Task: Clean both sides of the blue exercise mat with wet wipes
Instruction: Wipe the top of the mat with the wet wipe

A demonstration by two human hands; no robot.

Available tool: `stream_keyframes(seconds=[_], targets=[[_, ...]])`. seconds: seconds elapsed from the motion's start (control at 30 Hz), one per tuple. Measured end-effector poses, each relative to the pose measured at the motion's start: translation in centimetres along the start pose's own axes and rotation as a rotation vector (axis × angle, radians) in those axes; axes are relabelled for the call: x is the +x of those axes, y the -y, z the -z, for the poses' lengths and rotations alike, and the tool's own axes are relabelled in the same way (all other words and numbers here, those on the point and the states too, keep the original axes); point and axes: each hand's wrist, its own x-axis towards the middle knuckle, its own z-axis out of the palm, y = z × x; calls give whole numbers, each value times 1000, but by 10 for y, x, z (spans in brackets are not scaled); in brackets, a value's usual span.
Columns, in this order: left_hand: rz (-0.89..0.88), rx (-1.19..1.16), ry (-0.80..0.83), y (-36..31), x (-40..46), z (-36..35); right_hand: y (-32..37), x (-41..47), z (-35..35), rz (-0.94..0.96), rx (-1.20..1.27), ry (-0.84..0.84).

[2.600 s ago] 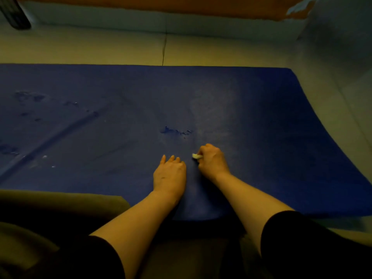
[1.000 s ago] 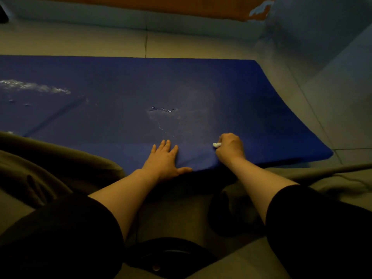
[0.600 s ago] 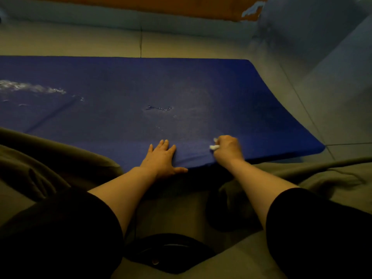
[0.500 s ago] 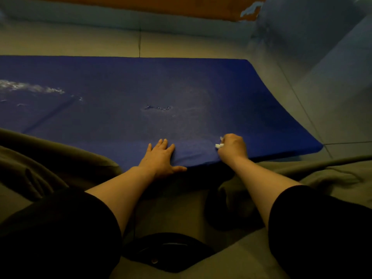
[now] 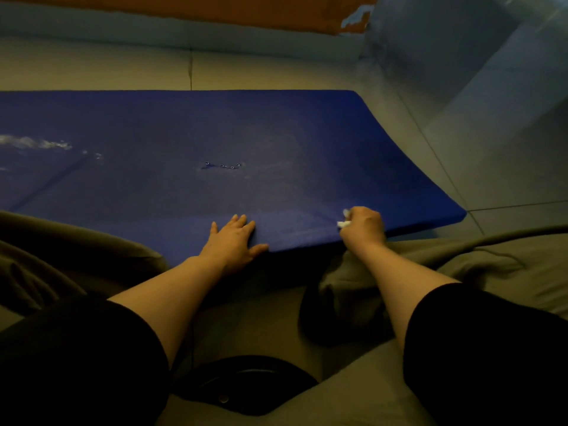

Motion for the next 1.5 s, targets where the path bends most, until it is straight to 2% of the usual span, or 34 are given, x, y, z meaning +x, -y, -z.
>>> stream_keyframes(seconds=[0.1, 0.27, 0.37, 0.4, 0.5, 0.6, 0.67, 0.8, 0.87, 0.93, 1.03, 1.13, 1.2, 1.3, 1.37, 1.43, 1.5], targets=[[16, -22, -21, 1, 0, 1, 11, -4, -6, -44, 29, 9], [97, -20, -40, 10, -3, 3, 100, -57, -45, 379, 94, 230], [172, -19, -33, 19, -9, 9, 124, -72, -55, 516, 78, 291], [185, -17, -26, 21, -11, 11, 118, -66, -54, 494, 68, 289], [204, -31, -20, 28, -16, 15, 83, -27, -42, 261, 106, 226], [212, -64, -48, 33, -20, 14, 61, -1, -29, 129, -24, 149], [226, -87, -57, 36, -19, 10, 78, -10, -33, 149, -24, 160], [243, -80, -99, 43, -16, 4, 146, -61, -68, 460, 72, 362], [252, -86, -124, 50, -15, 4, 162, -71, -77, 564, 68, 394], [253, -96, -138, 59, -15, 6, 153, -55, -77, 521, 36, 347], [246, -56, -205, 72, -13, 6, 121, -12, -68, 303, 23, 165], [262, -33, -227, 81, -12, 4, 119, 3, -65, 155, -11, 91], [260, -49, -216, 85, -11, 4, 141, -12, -74, 234, 16, 142], [260, -37, -224, 89, -8, 5, 179, -42, -91, 451, 74, 279], [265, -28, -224, 90, -7, 7, 185, -43, -93, 512, 80, 316], [263, -14, -213, 90, -7, 8, 172, -27, -89, 457, 60, 272], [262, 16, -217, 91, -7, 10, 151, -3, -83, 283, 66, 169]])
